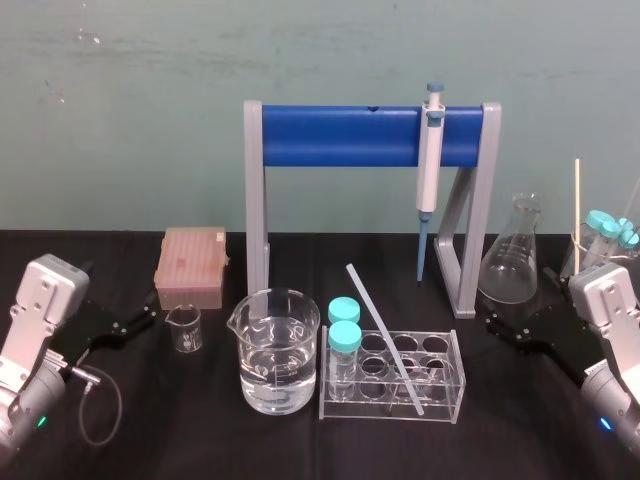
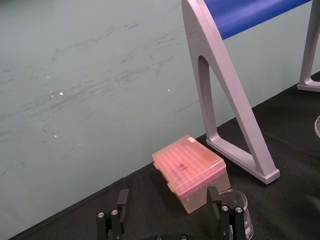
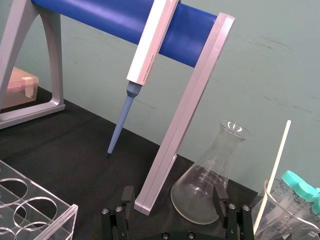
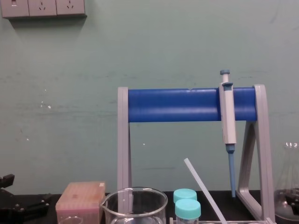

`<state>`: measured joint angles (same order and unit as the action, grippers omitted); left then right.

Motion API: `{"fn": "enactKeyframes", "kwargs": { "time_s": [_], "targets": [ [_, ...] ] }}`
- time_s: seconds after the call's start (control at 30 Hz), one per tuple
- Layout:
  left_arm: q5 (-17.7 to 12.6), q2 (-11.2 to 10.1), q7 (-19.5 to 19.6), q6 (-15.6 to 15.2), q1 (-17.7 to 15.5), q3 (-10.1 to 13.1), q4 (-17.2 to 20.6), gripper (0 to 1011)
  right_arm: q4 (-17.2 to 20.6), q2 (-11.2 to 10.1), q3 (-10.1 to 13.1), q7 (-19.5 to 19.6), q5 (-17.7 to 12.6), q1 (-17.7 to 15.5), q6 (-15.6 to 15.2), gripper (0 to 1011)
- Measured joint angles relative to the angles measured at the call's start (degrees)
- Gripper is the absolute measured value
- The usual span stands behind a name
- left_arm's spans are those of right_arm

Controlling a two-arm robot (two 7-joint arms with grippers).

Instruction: Pick up the stirring rod with one hand, then place it down.

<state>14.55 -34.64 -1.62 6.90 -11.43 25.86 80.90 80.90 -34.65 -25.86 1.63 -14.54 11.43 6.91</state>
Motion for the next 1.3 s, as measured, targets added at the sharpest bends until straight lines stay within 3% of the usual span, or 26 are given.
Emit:
{"fn": "enactKeyframes", "kwargs": {
  "time_s": [1.3],
  "targets": [
    [0.0,0.0,0.0,0.0,0.0,0.0,0.0,1000,0.0,0.0,0.0,-0.01,-0.01,0.0,0.0,1003]
  ]
}}
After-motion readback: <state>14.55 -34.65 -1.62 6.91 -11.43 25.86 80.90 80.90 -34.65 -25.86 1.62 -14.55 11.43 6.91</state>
